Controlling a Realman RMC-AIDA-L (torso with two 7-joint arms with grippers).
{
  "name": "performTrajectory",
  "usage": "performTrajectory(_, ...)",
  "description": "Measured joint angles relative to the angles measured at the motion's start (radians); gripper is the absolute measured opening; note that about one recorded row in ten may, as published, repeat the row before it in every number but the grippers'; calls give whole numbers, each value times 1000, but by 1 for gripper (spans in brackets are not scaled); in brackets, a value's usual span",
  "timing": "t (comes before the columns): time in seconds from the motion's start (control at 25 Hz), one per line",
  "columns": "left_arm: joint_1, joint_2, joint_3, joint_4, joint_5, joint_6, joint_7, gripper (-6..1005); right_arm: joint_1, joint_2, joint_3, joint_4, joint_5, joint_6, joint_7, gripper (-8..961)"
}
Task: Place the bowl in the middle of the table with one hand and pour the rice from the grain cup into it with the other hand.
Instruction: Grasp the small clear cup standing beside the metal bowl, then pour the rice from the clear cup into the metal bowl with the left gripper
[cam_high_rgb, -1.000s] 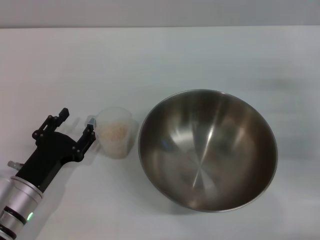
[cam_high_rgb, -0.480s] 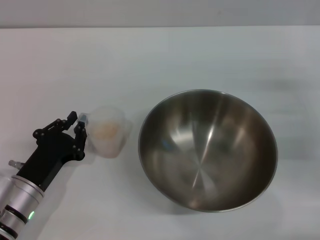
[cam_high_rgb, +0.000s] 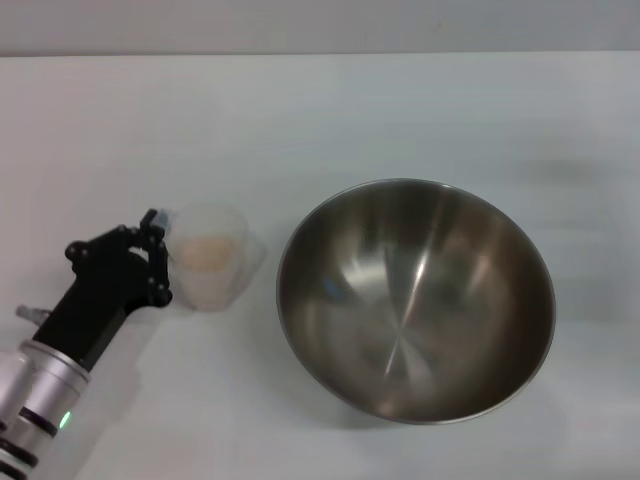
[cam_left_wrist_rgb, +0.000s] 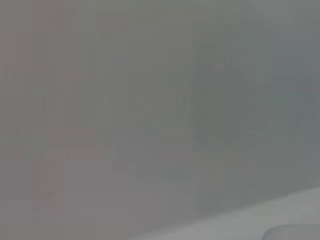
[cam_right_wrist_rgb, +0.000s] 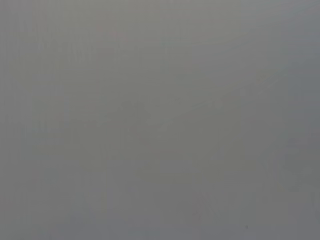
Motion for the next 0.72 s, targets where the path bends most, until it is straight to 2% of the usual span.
performTrajectory(0.04,-11,0,-16,-8,0,52,98,24,0,0,0,0,0,-2,0,511)
performTrajectory(0.12,-23,0,-25,-13,0,93,177,25,2,-1,0,0,0,-5,0,511)
performTrajectory(0.16,-49,0,-28,-14,2,143,311,25,5,-3,0,0,0,-5,0,511)
performTrajectory(0.2,-49,0,-28,-14,2,143,311,25,5,-3,0,0,0,-5,0,511)
performTrajectory(0.32,-103,0,-5,-14,8,199,574,27,8,-7,0,-5,1,-3,-1,511)
performTrajectory(0.44,-138,0,29,-14,10,234,758,28,12,-12,3,-13,2,2,-2,511)
performTrajectory(0.48,-138,0,29,-14,10,234,758,28,15,-14,4,-14,3,3,-2,511)
performTrajectory(0.52,-168,0,75,-14,11,263,919,28,17,-16,6,-14,3,3,-2,511)
performTrajectory(0.64,-187,0,116,-13,11,279,1029,29,32,-22,16,-14,3,3,-20,511)
performTrajectory(0.72,-206,0,182,-13,11,297,1198,30,35,-24,16,-16,3,3,-36,511)
